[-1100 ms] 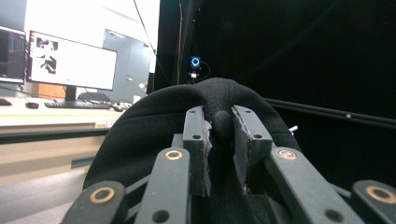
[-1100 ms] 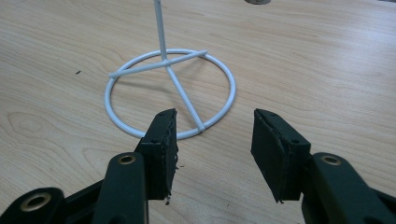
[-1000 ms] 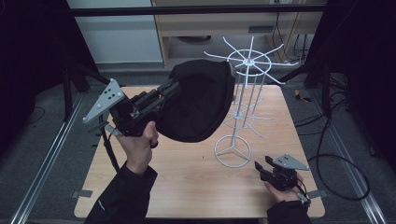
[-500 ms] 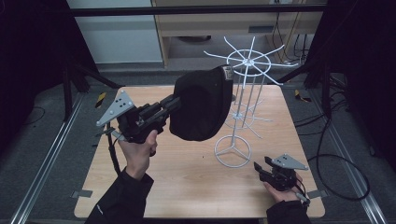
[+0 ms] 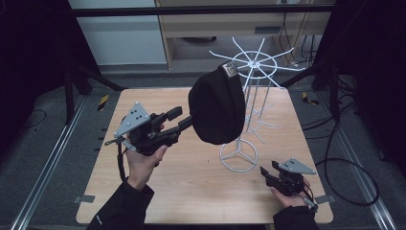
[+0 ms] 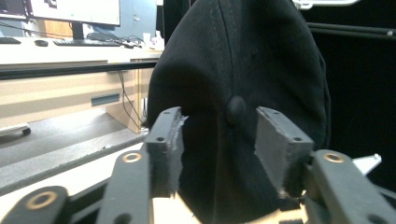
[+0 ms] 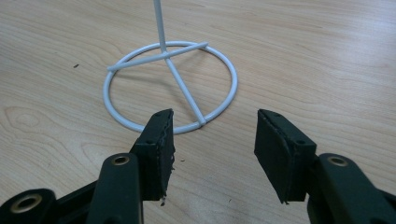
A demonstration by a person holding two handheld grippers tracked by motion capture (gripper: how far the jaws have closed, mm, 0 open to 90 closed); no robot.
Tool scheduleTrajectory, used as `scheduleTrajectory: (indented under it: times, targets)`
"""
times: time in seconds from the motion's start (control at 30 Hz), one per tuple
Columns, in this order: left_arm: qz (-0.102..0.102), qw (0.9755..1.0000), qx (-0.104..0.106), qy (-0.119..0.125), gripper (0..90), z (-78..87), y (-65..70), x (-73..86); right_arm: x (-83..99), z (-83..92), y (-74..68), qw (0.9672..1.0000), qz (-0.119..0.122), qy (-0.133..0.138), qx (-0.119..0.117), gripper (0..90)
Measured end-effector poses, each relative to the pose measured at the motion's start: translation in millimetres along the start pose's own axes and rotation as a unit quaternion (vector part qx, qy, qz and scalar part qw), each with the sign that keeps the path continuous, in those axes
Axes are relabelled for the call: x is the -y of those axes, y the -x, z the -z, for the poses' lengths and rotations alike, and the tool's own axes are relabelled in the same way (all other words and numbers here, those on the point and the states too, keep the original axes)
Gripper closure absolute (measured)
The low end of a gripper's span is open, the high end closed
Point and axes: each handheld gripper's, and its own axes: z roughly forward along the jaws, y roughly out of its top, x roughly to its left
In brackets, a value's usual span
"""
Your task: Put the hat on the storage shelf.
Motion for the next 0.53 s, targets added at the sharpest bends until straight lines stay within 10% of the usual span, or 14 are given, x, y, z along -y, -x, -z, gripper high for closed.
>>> scheduleTrajectory:
  times: [0.3,0.53]
  targets:
    - [-0.009,0.9983,-0.046,-0.034,31.1,38.5,-15.4,38.6,1.1,0.4,1.1,1.0,-0.005,0.003,0.004,43.4]
    - [0.02,0.9875,-0.112,-0.109,28.5,67.3,-46.7,109.2,2.4,-0.5,2.6,0.9999,-0.01,0.003,0.012,34.6]
